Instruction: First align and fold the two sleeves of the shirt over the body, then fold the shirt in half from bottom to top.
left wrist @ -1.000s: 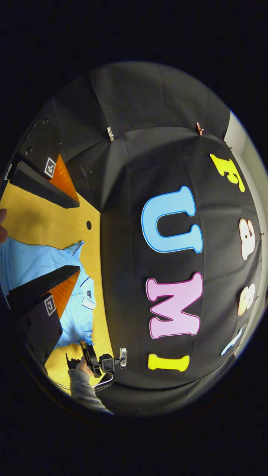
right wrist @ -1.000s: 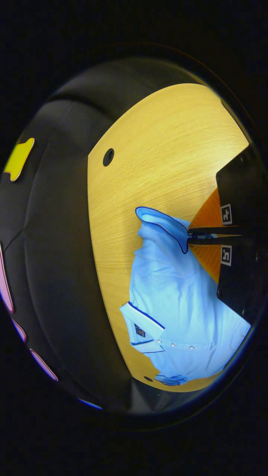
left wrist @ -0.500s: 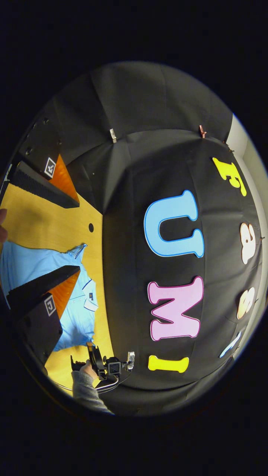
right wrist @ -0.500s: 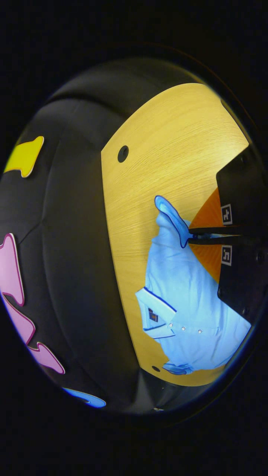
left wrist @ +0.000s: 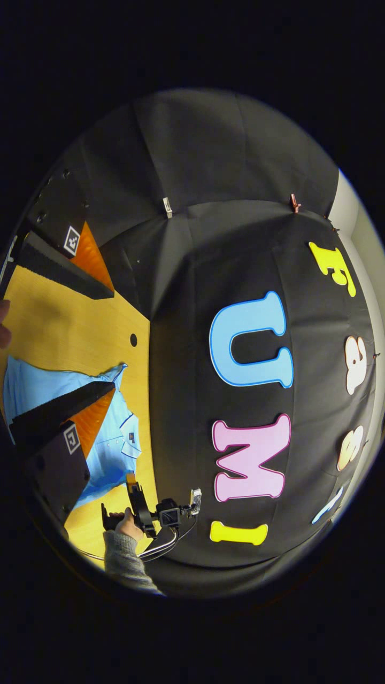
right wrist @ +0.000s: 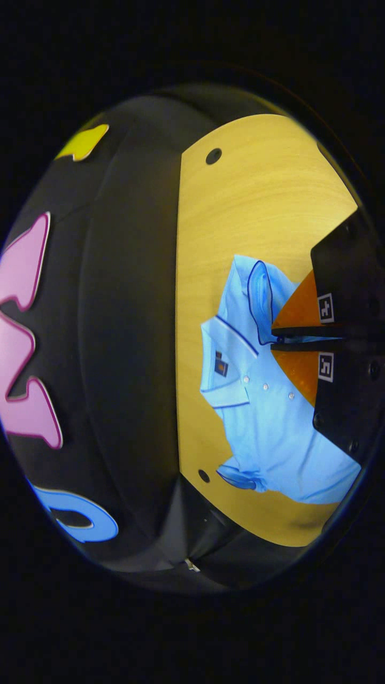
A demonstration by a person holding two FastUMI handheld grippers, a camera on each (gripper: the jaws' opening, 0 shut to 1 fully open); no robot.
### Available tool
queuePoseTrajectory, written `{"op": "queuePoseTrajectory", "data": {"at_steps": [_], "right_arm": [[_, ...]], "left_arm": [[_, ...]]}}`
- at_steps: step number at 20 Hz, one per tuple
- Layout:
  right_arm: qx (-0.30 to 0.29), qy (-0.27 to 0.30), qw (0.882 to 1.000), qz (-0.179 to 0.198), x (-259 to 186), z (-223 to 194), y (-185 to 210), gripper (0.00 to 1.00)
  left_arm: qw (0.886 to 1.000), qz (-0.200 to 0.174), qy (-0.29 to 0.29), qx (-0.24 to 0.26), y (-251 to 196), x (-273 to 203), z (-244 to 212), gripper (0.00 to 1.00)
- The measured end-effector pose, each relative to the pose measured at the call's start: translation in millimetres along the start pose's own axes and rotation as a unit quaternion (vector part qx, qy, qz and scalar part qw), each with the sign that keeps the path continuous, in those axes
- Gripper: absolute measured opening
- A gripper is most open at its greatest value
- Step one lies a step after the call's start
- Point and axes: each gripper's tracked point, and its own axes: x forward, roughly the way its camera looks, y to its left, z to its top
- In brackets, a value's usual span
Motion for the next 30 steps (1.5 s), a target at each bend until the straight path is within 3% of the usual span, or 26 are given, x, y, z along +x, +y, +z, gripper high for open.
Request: {"op": "queuePoseTrajectory", "data": {"at_steps": [4, 8, 14, 19, 25, 27, 28, 29, 30], "right_arm": [[-0.048, 0.031, 0.997, 0.047, 8.5, -27.1, 54.5, 0.05], [-0.096, 0.062, 0.991, 0.074, 19.2, -57.0, 85.1, 0.05], [-0.133, 0.091, 0.983, 0.086, 29.2, -77.1, 95.2, 0.05], [-0.123, 0.1, 0.984, 0.082, 27.1, -81.6, 97.4, 0.07], [-0.058, 0.091, 0.989, 0.104, 13.8, -73.1, 104.9, 0.33], [-0.023, 0.061, 0.992, 0.109, -0.7, -57.2, 99.0, 0.57], [-0.01, 0.041, 0.993, 0.107, -8.6, -47.0, 91.4, 0.63], [-0.001, 0.025, 0.994, 0.105, -16.2, -40.0, 84.0, 0.78], [0.004, 0.01, 0.995, 0.102, -25.5, -34.2, 76.2, 0.84]], "left_arm": [[1.0, 0.012, 0.004, -0.007, 11.3, -3.8, -4.2, 0.98], [1.0, 0.02, 0.009, -0.01, 18.3, -5.8, -10.5, 0.98], [0.999, 0.027, 0.014, -0.017, 24.9, -6.3, -16.9, 0.98], [0.999, 0.025, 0.016, -0.02, 24.3, -2.8, -18.1, 0.98], [1.0, 0.016, 0.014, -0.02, 19.7, 6.4, -19.3, 0.98], [1.0, 0.005, 0.014, -0.019, 11.6, 16.2, -20.7, 0.98], [1.0, 0.0, 0.014, -0.016, 7.5, 23.7, -21.1, 0.98], [1.0, -0.007, 0.014, -0.011, 2.0, 32.8, -21.2, 0.98], [1.0, -0.015, 0.015, -0.006, -5.1, 43.2, -21.4, 0.98]]}}
